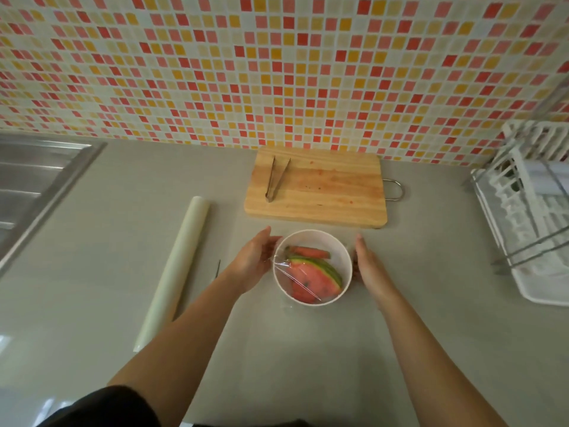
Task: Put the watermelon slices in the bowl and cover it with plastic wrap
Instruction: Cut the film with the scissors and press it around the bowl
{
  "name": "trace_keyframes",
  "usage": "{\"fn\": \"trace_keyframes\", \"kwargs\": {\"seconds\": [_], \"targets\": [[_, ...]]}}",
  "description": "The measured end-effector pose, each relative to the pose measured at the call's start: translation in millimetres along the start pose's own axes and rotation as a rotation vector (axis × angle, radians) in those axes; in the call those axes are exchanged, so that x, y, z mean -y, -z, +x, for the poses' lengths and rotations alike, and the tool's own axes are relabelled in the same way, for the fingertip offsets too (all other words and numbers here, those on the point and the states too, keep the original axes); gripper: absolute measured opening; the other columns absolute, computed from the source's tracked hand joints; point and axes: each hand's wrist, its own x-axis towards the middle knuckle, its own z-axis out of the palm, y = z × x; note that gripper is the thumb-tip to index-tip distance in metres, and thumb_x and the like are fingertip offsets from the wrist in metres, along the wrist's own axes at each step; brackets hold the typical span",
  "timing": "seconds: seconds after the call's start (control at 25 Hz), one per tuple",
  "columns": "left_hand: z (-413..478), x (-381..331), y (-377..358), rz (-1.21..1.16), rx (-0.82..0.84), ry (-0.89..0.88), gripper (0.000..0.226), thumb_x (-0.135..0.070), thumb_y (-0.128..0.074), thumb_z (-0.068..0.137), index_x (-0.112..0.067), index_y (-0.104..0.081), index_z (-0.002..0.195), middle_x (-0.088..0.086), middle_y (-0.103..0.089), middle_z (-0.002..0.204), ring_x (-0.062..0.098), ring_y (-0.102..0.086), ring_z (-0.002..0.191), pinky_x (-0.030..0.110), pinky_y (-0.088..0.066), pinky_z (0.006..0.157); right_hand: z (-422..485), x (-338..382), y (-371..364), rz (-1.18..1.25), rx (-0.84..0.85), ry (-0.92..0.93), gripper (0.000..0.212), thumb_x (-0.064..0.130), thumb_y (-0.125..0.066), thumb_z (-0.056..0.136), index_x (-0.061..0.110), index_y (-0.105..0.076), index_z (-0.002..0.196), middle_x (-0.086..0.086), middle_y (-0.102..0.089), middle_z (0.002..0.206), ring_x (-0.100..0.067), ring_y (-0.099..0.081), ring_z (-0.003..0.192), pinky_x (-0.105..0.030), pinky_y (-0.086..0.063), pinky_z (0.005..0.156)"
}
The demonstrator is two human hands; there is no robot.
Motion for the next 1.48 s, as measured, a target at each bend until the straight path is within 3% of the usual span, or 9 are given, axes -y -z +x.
{"fn": "trace_keyframes", "kwargs": {"seconds": [0.12,0.28,0.44,0.64,0.84,1.08,1.2,1.32,1.48], "targets": [[5,-2,-4,0.106,0.006,-0.024,0.044,-0.030,-0.034,0.101,0.002,-0.061,0.089,0.019,-0.055,0.081,0.027,-0.052,0.079,0.035,-0.042,0.081,19,13,6,0.202,0.059,-0.102,0.057,0.068,-0.041,0.083,0.023,-0.059,0.053,0.009,-0.057,0.048,-0.013,-0.055,0.055,-0.030,-0.040,0.060],[10,-2,-3,0.163,-0.052,-0.065,0.033,-0.021,-0.046,0.097,-0.011,-0.050,0.066,0.004,-0.046,0.059,0.015,-0.042,0.056,0.030,-0.034,0.060,36,16,10,0.259,0.026,-0.104,0.031,0.044,-0.054,0.088,0.018,-0.068,0.077,0.011,-0.052,0.043,-0.007,-0.049,0.046,-0.025,-0.039,0.057],[16,-5,5,0.041,-0.042,-0.050,0.038,-0.013,-0.042,0.096,-0.009,-0.047,0.059,0.004,-0.053,0.055,0.016,-0.047,0.052,0.029,-0.038,0.059,41,13,4,0.299,-0.023,-0.082,0.027,0.029,-0.053,0.092,0.017,-0.064,0.070,0.005,-0.058,0.055,-0.009,-0.053,0.051,-0.024,-0.042,0.055],[19,-5,6,0.002,-0.130,0.060,0.035,-0.024,-0.039,0.096,-0.010,-0.057,0.070,0.003,-0.059,0.053,0.019,-0.051,0.055,0.029,-0.041,0.056,44,10,-2,0.246,-0.020,-0.076,0.033,0.034,-0.048,0.091,0.019,-0.065,0.066,0.003,-0.065,0.059,-0.018,-0.058,0.062,-0.035,-0.043,0.068],[30,-20,-1,0.400,-0.019,0.047,0.051,-0.048,-0.046,0.093,-0.003,-0.069,0.085,0.010,-0.062,0.072,0.022,-0.055,0.068,0.033,-0.046,0.071,40,18,2,0.167,0.117,-0.116,0.049,0.064,-0.047,0.075,0.025,-0.074,0.064,0.006,-0.065,0.055,-0.009,-0.058,0.049,-0.024,-0.043,0.051],[32,-27,-5,0.712,-0.058,-0.238,0.041,-0.038,-0.043,0.098,-0.011,-0.053,0.070,0.003,-0.057,0.066,0.016,-0.052,0.059,0.032,-0.046,0.061,35,23,-3,0.212,-0.024,-0.041,0.033,0.034,-0.053,0.090,0.022,-0.073,0.066,-0.001,-0.070,0.072,-0.017,-0.062,0.064,-0.029,-0.047,0.064],[28,-30,-8,0.870,-0.095,-0.370,0.044,-0.041,-0.037,0.099,-0.012,-0.056,0.071,0.001,-0.063,0.071,0.013,-0.055,0.060,0.034,-0.047,0.066,32,24,-8,0.215,-0.077,-0.032,0.033,0.036,-0.050,0.092,0.021,-0.068,0.069,0.000,-0.066,0.069,-0.012,-0.061,0.058,-0.029,-0.047,0.061],[27,-34,-5,0.832,-0.040,-0.273,0.047,-0.048,-0.041,0.095,-0.016,-0.064,0.071,-0.006,-0.063,0.067,0.010,-0.056,0.059,0.027,-0.045,0.062,28,25,-10,0.119,-0.133,-0.006,0.036,0.042,-0.048,0.091,0.021,-0.066,0.068,0.005,-0.064,0.063,-0.014,-0.060,0.060,-0.028,-0.044,0.058],[26,-29,-1,0.914,-0.036,-0.366,0.029,-0.032,-0.053,0.095,-0.016,-0.057,0.071,-0.005,-0.058,0.067,0.013,-0.053,0.064,0.023,-0.041,0.060,24,28,-13,0.127,-0.172,0.000,0.037,0.044,-0.049,0.091,0.023,-0.066,0.066,0.008,-0.062,0.061,-0.013,-0.059,0.062,-0.027,-0.043,0.057]]}}
